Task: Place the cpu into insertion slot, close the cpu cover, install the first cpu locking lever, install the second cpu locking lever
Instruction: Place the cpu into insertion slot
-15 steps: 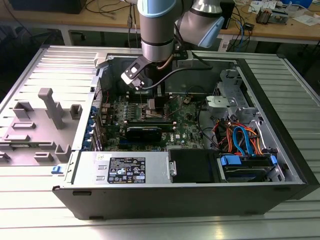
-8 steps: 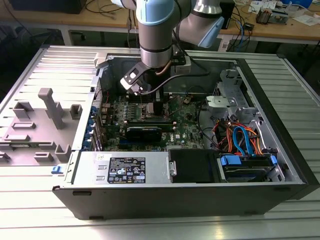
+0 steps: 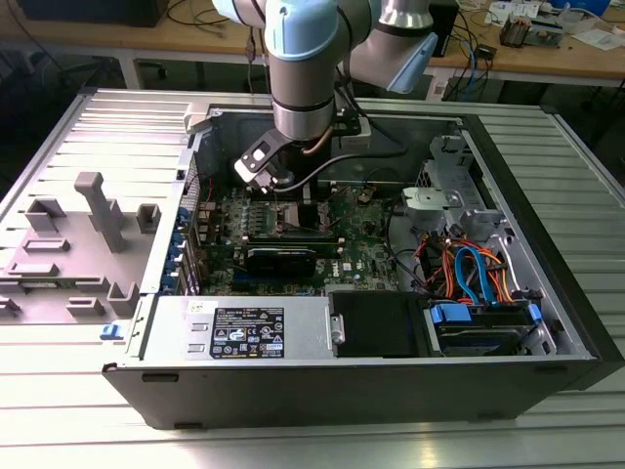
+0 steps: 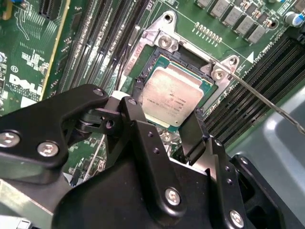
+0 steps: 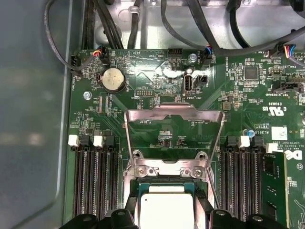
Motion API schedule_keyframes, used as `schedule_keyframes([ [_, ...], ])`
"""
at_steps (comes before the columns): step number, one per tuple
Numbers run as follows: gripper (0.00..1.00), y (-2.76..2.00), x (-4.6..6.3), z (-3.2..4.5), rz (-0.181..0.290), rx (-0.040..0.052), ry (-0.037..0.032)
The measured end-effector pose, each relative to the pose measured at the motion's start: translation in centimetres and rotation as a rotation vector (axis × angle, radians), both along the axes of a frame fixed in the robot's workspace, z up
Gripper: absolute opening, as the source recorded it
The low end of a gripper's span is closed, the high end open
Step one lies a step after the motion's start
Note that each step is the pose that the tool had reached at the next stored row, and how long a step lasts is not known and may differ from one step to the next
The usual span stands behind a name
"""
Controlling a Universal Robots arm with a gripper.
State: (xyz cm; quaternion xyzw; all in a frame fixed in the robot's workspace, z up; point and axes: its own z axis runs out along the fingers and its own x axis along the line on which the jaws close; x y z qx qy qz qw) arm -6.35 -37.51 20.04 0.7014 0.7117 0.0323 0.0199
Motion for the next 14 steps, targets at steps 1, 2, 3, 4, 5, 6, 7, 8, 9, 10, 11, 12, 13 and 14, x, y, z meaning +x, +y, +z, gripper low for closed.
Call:
schedule_keyframes([
  [1, 0.54, 0.00, 0.00, -0.01, -0.001, 0.0002, -0.0001],
  [2, 0.54, 0.00, 0.00, -0.01, -0.003, 0.0002, -0.0002],
  [3, 0.54, 0.00, 0.00, -0.01, -0.005, 0.0001, -0.0004],
  [4, 0.54, 0.00, 0.00, -0.01, -0.006, 0.0001, -0.0007],
  [5, 0.54, 0.00, 0.00, -0.02, -0.007, 0.0001, -0.0016],
  [6, 0.54, 0.01, -0.01, -0.02, -0.008, 0.0002, -0.0027],
  [7, 0.54, 0.01, -0.01, -0.02, -0.008, 0.0002, -0.0035],
  [8, 0.54, 0.00, -0.01, -0.01, -0.008, -0.0017, -0.0040],
  [9, 0.54, 0.00, -0.02, -0.02, -0.008, -0.0094, -0.0045],
  [10, 0.54, 0.00, -0.02, -0.02, -0.008, -0.0153, -0.0050],
  [11, 0.54, 0.00, -0.02, -0.02, -0.008, -0.0209, -0.0055],
  [12, 0.54, 0.01, -0.02, -0.01, -0.008, -0.0240, -0.0056],
  [13, 0.54, 0.01, -0.04, -0.01, -0.008, -0.0260, -0.0055],
  [14, 0.54, 0.04, -0.06, -0.01, -0.008, -0.0262, -0.0056],
])
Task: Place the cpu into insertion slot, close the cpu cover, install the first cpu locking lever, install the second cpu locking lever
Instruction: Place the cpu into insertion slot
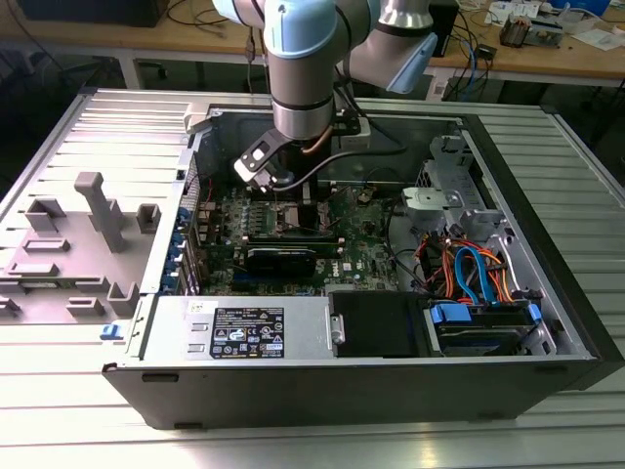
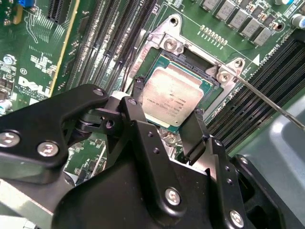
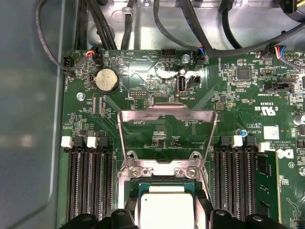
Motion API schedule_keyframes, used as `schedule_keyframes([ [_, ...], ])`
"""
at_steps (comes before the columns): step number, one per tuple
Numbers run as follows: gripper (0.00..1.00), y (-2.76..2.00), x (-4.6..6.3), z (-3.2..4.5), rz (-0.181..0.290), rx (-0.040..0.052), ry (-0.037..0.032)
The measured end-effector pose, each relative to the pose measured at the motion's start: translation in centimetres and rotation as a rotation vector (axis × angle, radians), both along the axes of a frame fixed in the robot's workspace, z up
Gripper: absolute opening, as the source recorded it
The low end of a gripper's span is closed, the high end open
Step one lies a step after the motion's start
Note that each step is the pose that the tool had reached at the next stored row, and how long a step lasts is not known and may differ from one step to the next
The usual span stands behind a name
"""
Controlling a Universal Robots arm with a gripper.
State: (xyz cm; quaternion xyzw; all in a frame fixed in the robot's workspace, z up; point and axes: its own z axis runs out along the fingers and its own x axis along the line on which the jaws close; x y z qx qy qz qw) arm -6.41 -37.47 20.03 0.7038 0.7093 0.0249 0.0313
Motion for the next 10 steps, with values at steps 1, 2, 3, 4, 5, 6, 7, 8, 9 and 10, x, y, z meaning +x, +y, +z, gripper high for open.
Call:
schedule_keyframes([
  [1, 0.54, 0.03, 0.00, -0.01, 0.000, 0.0000, -0.0001],
  [2, 0.54, 0.07, 0.00, -0.02, 0.000, 0.0001, -0.0001],
  [3, 0.54, 0.10, 0.00, -0.03, 0.000, 0.0000, -0.0001],
  [4, 0.54, 0.13, 0.00, -0.04, 0.000, 0.0001, -0.0001],
  [5, 0.54, 0.15, -0.01, -0.06, 0.000, -0.0001, 0.0001],
  [6, 0.54, 0.17, -0.01, -0.09, 0.000, -0.0002, 0.0000],
  [7, 0.54, 0.20, -0.02, -0.11, 0.000, 0.0000, -0.0001],
  [8, 0.54, 0.26, -0.04, -0.14, 0.000, 0.0001, -0.0001],
  [9, 0.54, 0.32, -0.05, -0.14, 0.000, -0.0001, -0.0001],
  [10, 0.54, 0.35, -0.06, -0.15, 0.000, -0.0001, 0.0000],
])
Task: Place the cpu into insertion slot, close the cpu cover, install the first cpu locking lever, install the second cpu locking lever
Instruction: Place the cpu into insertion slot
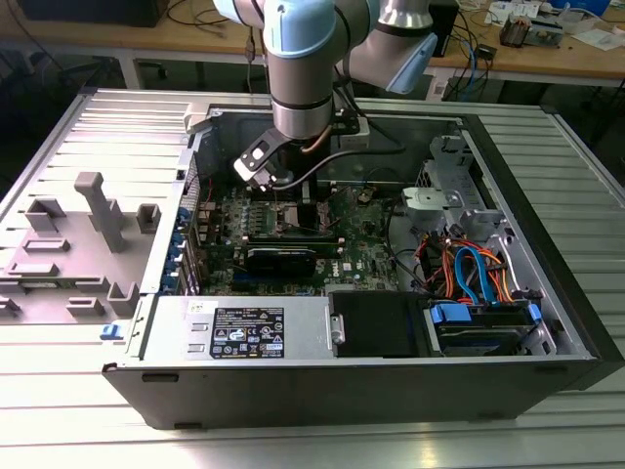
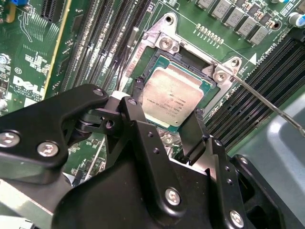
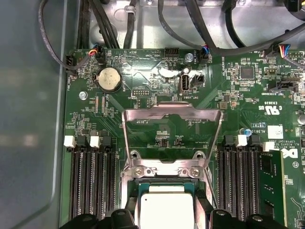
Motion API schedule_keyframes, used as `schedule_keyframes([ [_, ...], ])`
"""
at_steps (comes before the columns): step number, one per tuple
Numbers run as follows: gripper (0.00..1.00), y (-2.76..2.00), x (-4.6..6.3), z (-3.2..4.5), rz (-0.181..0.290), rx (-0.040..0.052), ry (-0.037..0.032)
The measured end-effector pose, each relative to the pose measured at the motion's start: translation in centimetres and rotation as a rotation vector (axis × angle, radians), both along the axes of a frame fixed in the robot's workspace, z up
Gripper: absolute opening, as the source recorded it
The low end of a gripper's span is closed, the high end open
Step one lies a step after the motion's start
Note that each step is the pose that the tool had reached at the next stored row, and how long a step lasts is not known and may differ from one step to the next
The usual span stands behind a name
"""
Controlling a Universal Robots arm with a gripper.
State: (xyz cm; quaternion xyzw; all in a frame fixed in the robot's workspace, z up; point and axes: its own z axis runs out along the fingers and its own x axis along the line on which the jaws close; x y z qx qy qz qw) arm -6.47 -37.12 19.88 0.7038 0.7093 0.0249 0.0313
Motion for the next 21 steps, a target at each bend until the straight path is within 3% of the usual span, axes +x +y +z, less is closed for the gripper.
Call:
schedule_keyframes([
  [17, 0.54, 0.05, 0.00, -0.16, -0.016, -0.0032, 0.0000],
  [21, 0.54, 0.06, 0.05, -0.17, -0.011, -0.0121, -0.0003],
])
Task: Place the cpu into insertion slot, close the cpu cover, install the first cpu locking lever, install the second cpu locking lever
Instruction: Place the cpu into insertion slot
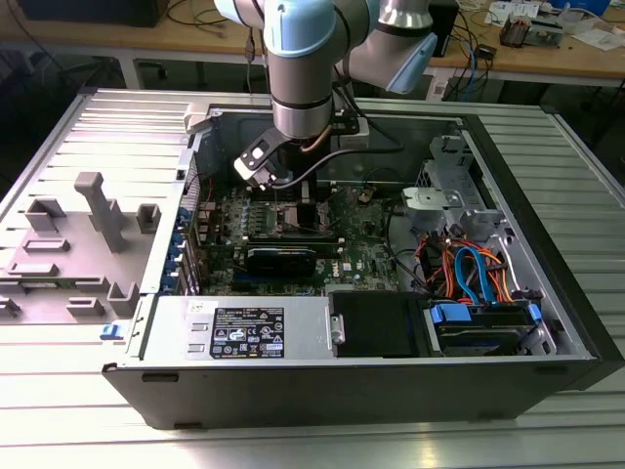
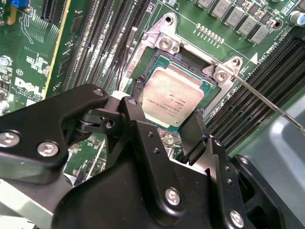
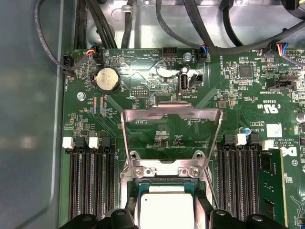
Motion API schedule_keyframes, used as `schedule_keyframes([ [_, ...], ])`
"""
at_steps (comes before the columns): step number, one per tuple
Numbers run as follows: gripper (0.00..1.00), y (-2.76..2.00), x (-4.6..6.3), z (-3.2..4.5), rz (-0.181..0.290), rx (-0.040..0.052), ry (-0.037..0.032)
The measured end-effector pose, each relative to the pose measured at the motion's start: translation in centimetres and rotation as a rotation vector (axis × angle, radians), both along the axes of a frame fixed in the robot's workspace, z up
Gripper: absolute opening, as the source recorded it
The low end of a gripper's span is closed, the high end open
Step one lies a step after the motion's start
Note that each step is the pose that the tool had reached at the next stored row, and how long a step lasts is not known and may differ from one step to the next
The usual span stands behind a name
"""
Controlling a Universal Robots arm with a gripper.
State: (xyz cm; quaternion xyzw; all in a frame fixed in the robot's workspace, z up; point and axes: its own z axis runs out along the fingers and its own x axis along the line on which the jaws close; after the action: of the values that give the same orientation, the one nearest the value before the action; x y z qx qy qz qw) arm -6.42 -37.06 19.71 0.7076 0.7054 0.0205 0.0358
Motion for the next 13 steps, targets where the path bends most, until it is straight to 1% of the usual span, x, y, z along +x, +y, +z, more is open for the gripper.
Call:
schedule_keyframes([
  [9, 0.54, 0.00, -0.01, -0.13, 0.000, -0.0005, 0.0003],
  [10, 0.55, -0.02, -0.01, -0.13, 0.000, -0.0014, 0.0001],
  [11, 0.62, 0.00, 0.00, -0.15, 0.000, 0.0001, 0.0000],
  [13, 0.62, 0.01, 0.00, -0.15, 0.000, -0.0002, 0.0001],
])
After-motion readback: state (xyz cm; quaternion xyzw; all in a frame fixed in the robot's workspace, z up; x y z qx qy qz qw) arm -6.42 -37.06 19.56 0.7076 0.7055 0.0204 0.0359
